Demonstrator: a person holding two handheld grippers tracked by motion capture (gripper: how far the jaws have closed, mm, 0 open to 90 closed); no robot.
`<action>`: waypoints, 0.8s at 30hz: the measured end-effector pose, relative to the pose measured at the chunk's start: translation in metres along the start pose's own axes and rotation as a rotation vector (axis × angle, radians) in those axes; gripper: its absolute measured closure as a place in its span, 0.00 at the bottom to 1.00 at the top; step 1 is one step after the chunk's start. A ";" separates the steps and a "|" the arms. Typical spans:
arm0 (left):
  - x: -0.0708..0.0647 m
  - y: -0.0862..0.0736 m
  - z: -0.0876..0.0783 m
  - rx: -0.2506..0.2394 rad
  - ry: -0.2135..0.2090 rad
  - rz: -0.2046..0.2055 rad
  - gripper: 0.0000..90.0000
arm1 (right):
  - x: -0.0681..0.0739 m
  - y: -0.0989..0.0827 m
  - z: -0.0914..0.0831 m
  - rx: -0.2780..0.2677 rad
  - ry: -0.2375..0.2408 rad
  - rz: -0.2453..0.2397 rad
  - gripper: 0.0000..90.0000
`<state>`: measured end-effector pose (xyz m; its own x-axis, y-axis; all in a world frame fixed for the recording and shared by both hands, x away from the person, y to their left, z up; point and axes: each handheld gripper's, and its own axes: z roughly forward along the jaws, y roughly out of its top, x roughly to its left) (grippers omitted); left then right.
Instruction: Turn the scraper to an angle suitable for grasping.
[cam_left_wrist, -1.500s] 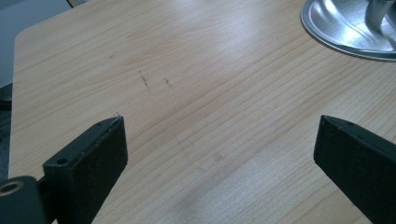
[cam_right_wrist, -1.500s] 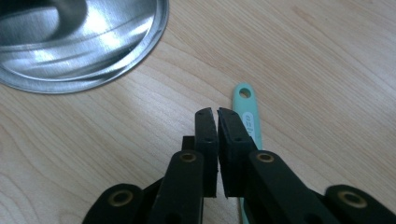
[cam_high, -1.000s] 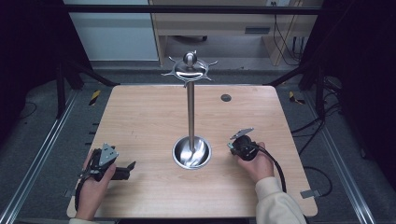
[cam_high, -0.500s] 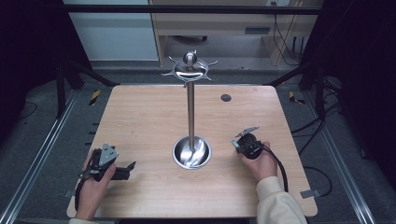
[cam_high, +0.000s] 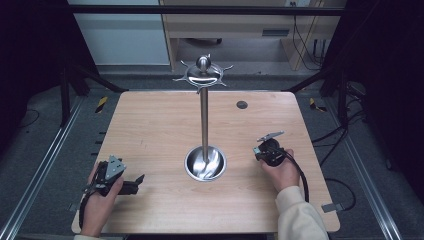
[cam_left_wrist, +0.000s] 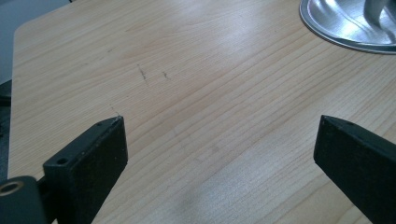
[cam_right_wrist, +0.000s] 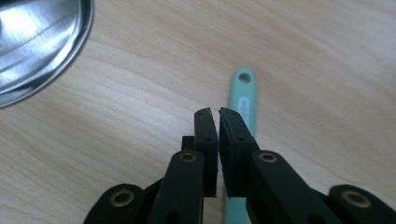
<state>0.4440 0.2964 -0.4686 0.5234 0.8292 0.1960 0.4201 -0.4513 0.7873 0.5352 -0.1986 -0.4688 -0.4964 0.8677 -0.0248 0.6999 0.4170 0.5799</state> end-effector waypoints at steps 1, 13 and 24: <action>0.000 0.000 0.000 0.000 0.000 0.000 0.03 | -0.001 0.003 -0.003 0.005 -0.003 -0.006 0.95; -0.001 0.001 0.000 -0.014 -0.011 0.002 0.03 | -0.008 0.034 -0.011 0.149 -0.015 0.004 0.72; 0.000 0.001 0.001 -0.012 -0.013 0.006 0.03 | -0.015 0.038 0.011 0.245 -0.026 0.030 0.71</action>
<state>0.4449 0.2953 -0.4679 0.5355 0.8222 0.1928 0.4085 -0.4520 0.7930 0.5749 -0.1927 -0.4556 -0.4619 0.8863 -0.0336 0.8195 0.4410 0.3658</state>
